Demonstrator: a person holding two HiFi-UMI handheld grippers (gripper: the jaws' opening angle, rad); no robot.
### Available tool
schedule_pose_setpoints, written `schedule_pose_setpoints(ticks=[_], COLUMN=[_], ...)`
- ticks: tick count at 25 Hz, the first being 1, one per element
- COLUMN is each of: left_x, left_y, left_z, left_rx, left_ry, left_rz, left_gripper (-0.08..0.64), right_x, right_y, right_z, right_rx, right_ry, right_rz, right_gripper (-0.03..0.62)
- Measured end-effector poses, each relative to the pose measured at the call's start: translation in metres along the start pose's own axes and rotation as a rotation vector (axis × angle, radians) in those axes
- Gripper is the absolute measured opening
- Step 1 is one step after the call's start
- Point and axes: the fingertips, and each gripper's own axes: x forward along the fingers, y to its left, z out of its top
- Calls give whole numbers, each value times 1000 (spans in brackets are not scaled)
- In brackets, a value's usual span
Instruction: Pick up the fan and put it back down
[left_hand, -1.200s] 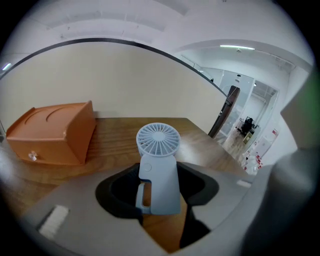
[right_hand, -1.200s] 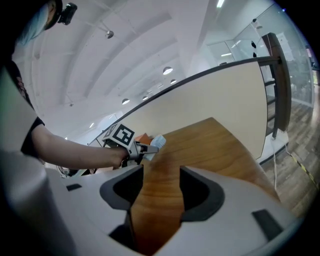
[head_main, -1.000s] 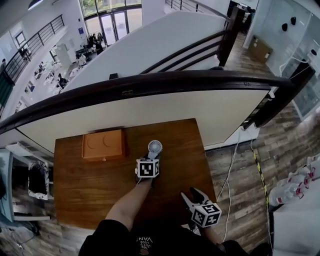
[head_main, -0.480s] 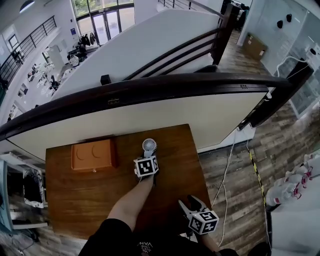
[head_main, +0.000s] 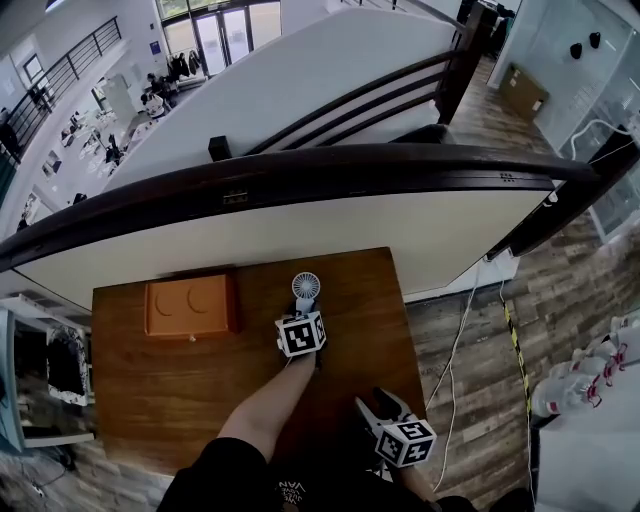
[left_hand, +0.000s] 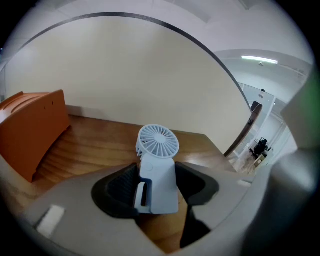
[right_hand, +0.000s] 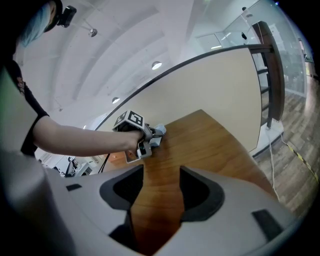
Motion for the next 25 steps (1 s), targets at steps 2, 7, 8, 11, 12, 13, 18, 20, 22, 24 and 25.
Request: schedule_pose_setpoints(ticks=[2,7,8,11,12,13,18,20,22,24,25], left_x=[-1,-1,-2,-8,-11,-15,-50,-69,-88,-107,-117], left_y=[-1,-4,-5,-6,-8,-9,-9,-4,0,4,6], left_z=[1,1,1,0,-2,-4,-15,-20,-23,-25,-27], left_rx=[-7,-45,-48,-58,-65,-72,-79,-74,-63,-32,-12], left_ry=[-3,-4,-3,0,1,1,-35,-51,-71,-91,-101], left_rz=[-19,-68,-76,-96,-110,-125,-192,-209,-226,-245,-257], left_gripper=[233,275,284,293,302,311,316,316,316,316,316], right_x=[2,-1,-2,-8,-10,-12,-24,-28,-32,-34,-35], right_y=[3,6,6,8,8,10,18,24,31,40,44], right_z=[0,-3,-4,-3,-3,-2,1,1,2,2,1], right_rx=[-4,-10,-12,-17,-20,-24,-55,-67,-81,-93,-98], right_ry=[4,5,4,-8,-13,-19,-50,-62,-73,-83,-89], right_rz=[5,2,0,-7,-10,-12,-22,-26,-25,-25,-26], right_gripper=[199,200,199,199,199,200,201,201,199,199,199])
